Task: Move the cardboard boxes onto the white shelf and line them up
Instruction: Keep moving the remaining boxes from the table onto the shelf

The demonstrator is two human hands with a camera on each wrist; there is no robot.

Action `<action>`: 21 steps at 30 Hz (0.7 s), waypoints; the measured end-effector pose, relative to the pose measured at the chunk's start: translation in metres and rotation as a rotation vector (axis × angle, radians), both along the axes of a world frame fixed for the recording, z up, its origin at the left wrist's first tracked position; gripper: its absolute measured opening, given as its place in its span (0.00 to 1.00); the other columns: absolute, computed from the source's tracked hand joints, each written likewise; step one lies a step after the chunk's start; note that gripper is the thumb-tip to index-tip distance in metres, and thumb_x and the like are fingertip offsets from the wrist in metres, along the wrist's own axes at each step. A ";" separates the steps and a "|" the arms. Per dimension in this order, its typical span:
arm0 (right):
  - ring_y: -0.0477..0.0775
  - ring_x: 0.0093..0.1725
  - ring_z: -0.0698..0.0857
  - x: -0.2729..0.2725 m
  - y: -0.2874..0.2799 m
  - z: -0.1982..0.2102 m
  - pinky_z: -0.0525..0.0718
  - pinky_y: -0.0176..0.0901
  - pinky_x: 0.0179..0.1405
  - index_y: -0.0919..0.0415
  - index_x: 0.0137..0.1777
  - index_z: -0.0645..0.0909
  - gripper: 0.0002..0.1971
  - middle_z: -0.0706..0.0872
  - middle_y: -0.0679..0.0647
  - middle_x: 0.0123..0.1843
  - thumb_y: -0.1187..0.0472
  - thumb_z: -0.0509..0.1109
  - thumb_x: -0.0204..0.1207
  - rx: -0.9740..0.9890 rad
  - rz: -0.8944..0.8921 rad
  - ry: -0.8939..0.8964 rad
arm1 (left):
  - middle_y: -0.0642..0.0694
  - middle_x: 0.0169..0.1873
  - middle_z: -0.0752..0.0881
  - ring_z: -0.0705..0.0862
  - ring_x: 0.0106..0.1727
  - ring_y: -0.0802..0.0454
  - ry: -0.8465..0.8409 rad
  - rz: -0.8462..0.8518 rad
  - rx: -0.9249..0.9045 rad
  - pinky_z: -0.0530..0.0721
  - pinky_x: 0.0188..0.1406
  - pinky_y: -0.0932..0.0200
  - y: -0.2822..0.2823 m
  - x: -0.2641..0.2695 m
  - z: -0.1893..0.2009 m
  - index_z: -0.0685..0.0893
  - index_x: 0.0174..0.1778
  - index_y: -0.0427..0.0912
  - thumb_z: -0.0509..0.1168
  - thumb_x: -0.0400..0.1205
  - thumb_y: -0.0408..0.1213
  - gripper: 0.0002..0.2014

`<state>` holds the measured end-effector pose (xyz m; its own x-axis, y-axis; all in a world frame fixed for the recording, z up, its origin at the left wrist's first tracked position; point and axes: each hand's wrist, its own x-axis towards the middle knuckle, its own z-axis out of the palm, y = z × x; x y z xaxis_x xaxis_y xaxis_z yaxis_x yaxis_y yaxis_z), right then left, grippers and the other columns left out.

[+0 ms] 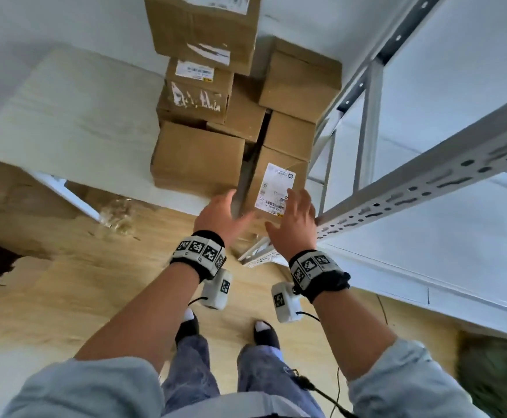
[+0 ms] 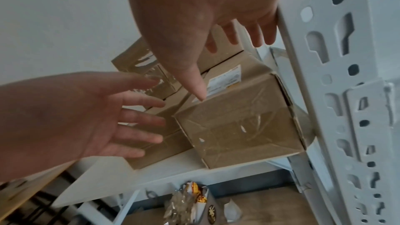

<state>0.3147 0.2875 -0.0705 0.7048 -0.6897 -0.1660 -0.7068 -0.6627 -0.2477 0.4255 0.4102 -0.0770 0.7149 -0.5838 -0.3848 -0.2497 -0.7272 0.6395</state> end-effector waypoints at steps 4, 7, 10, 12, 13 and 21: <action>0.69 0.74 0.73 0.010 -0.006 -0.015 0.81 0.60 0.67 0.59 0.81 0.57 0.41 0.53 0.64 0.84 0.54 0.76 0.74 0.074 -0.060 0.061 | 0.43 0.82 0.68 0.70 0.80 0.41 0.108 -0.114 0.118 0.71 0.76 0.44 -0.023 0.008 -0.015 0.60 0.85 0.44 0.56 0.82 0.69 0.42; 0.67 0.67 0.80 0.012 -0.008 -0.023 0.85 0.58 0.63 0.59 0.78 0.61 0.39 0.54 0.61 0.83 0.62 0.77 0.70 0.108 -0.040 0.058 | 0.41 0.73 0.78 0.79 0.71 0.40 0.150 -0.120 0.117 0.76 0.64 0.50 -0.034 0.008 -0.020 0.72 0.77 0.41 0.56 0.85 0.64 0.33; 0.67 0.61 0.84 0.010 -0.005 -0.027 0.89 0.56 0.55 0.61 0.74 0.66 0.34 0.58 0.61 0.82 0.66 0.77 0.69 0.086 -0.056 0.026 | 0.45 0.68 0.82 0.82 0.66 0.41 0.164 -0.067 0.068 0.78 0.62 0.51 -0.035 0.006 -0.031 0.76 0.73 0.45 0.57 0.85 0.63 0.29; 0.66 0.59 0.85 0.007 0.000 -0.024 0.89 0.55 0.55 0.61 0.73 0.68 0.33 0.60 0.60 0.82 0.65 0.78 0.69 0.069 -0.049 0.006 | 0.46 0.69 0.82 0.82 0.66 0.41 0.163 -0.032 0.055 0.80 0.66 0.46 -0.030 0.003 -0.032 0.75 0.74 0.48 0.56 0.83 0.66 0.31; 0.66 0.59 0.85 0.006 0.004 -0.022 0.89 0.55 0.56 0.61 0.73 0.69 0.33 0.62 0.60 0.81 0.64 0.78 0.69 0.064 -0.039 -0.011 | 0.47 0.68 0.82 0.83 0.65 0.41 0.150 -0.014 0.050 0.81 0.67 0.44 -0.025 0.001 -0.030 0.75 0.75 0.49 0.55 0.82 0.67 0.32; 0.67 0.58 0.85 -0.027 0.041 0.004 0.88 0.60 0.54 0.59 0.74 0.70 0.33 0.70 0.59 0.74 0.55 0.76 0.70 0.104 0.073 -0.132 | 0.45 0.60 0.80 0.82 0.56 0.43 -0.039 0.281 -0.084 0.72 0.53 0.55 0.016 -0.048 0.005 0.76 0.74 0.57 0.61 0.82 0.60 0.25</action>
